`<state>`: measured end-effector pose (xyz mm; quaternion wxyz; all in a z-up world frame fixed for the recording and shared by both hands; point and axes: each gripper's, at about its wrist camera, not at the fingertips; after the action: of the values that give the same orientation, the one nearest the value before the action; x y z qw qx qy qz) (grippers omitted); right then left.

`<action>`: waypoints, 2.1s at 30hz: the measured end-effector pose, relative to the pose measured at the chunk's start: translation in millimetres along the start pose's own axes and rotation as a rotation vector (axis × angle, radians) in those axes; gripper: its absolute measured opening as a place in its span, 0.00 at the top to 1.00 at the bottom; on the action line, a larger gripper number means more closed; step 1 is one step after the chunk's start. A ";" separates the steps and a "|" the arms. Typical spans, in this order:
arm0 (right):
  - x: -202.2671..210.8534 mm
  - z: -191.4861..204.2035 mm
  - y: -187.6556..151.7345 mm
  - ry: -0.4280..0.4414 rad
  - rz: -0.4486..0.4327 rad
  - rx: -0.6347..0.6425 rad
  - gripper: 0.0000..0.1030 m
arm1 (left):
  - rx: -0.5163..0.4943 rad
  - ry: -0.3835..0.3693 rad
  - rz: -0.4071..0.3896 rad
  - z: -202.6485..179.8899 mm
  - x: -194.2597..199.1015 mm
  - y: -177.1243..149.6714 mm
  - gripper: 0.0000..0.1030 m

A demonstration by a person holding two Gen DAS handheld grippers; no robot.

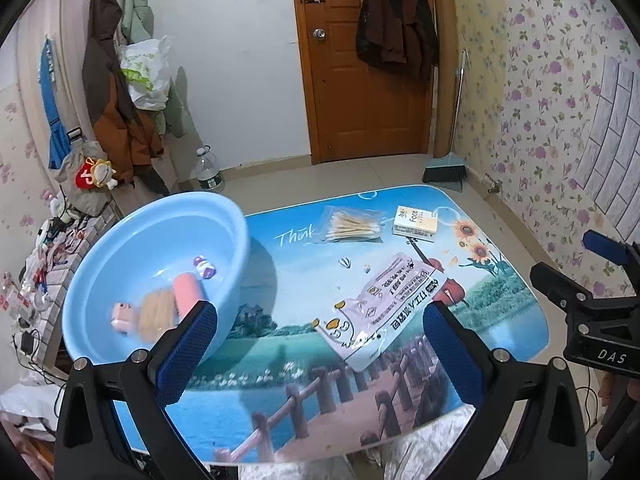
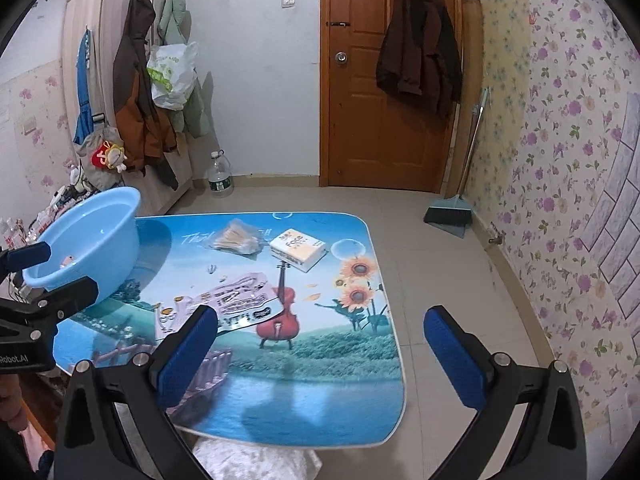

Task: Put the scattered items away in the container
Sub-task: 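Withdraw both grippers from the basin back toward the table, then approach the cotton swab bag with the left gripper while the right gripper approaches the Face tissue pack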

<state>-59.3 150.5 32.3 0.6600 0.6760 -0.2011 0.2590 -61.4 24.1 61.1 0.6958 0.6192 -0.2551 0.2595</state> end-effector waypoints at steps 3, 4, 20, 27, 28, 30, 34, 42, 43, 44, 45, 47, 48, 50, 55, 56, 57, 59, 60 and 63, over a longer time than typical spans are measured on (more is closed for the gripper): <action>-15.1 -5.6 4.9 -0.012 0.016 0.010 0.00 | -0.008 -0.006 0.013 -7.2 -13.6 5.9 0.00; -20.1 -7.8 6.0 -0.018 0.022 0.011 0.00 | -0.010 -0.009 0.017 -8.5 -17.3 7.4 0.00; -104.6 -29.2 33.3 0.002 0.087 0.088 0.00 | -0.062 -0.026 0.083 -36.1 -100.0 42.3 0.00; -139.1 -25.8 39.4 0.020 0.119 0.145 0.00 | -0.072 -0.040 0.123 -40.6 -134.4 48.5 0.00; -142.9 -26.0 39.2 0.016 0.123 0.152 0.00 | -0.073 -0.042 0.131 -40.8 -139.4 49.1 0.00; -152.0 -27.0 39.1 0.025 0.136 0.157 0.00 | -0.071 -0.044 0.144 -40.3 -148.5 50.7 0.00; -167.8 -33.7 42.7 0.081 0.159 0.141 0.00 | -0.062 -0.052 0.162 -38.3 -161.5 54.3 0.00; -191.8 -31.4 45.6 0.159 0.168 0.248 0.00 | -0.078 -0.060 0.190 -40.1 -184.7 59.0 0.00; -194.9 -30.7 46.2 0.181 0.174 0.262 0.00 | -0.080 -0.059 0.193 -39.9 -187.8 60.0 0.00; -196.8 -30.6 46.6 0.199 0.177 0.269 0.00 | -0.080 -0.058 0.197 -39.7 -191.2 61.1 0.00; -200.2 -30.3 48.0 0.217 0.180 0.280 0.00 | -0.081 -0.058 0.202 -39.7 -193.7 61.7 0.00; -203.7 -26.9 49.1 0.235 0.186 0.309 0.00 | -0.078 -0.063 0.215 -39.0 -199.9 63.0 0.00; -207.7 -25.4 50.6 0.241 0.193 0.324 0.00 | -0.077 -0.066 0.217 -38.8 -202.0 63.5 0.00; -212.5 -23.0 51.5 0.248 0.203 0.338 0.00 | -0.078 -0.069 0.219 -38.9 -207.1 65.3 0.00; -227.3 -17.3 53.7 0.270 0.226 0.364 0.00 | -0.070 -0.070 0.225 -37.7 -218.5 69.8 0.00; -229.9 -16.5 53.7 0.274 0.230 0.367 0.00 | -0.068 -0.075 0.227 -37.6 -220.5 70.6 0.00; -232.4 -15.5 53.6 0.284 0.235 0.371 0.02 | -0.068 -0.076 0.227 -37.6 -222.0 70.8 0.00; -237.1 -13.2 52.6 0.309 0.248 0.379 0.05 | -0.071 -0.081 0.228 -38.3 -225.9 71.1 0.01; -239.6 -11.9 51.9 0.322 0.254 0.386 0.07 | -0.071 -0.084 0.230 -38.5 -228.2 71.2 0.01; -244.5 -9.9 51.1 0.333 0.264 0.400 0.08 | -0.070 -0.092 0.237 -39.4 -233.0 71.1 0.01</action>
<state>-283.4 140.8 -78.0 0.4980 0.7090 -0.1210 0.4844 -279.5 59.7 -48.7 0.6690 0.5713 -0.3669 0.3024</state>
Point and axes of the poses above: each gripper's, at about its wrist camera, not at the fingertips, and x roughly against the way its jaws point, z to its left, y to its top, and after that the axes turned 2 degrees about y, right-handed
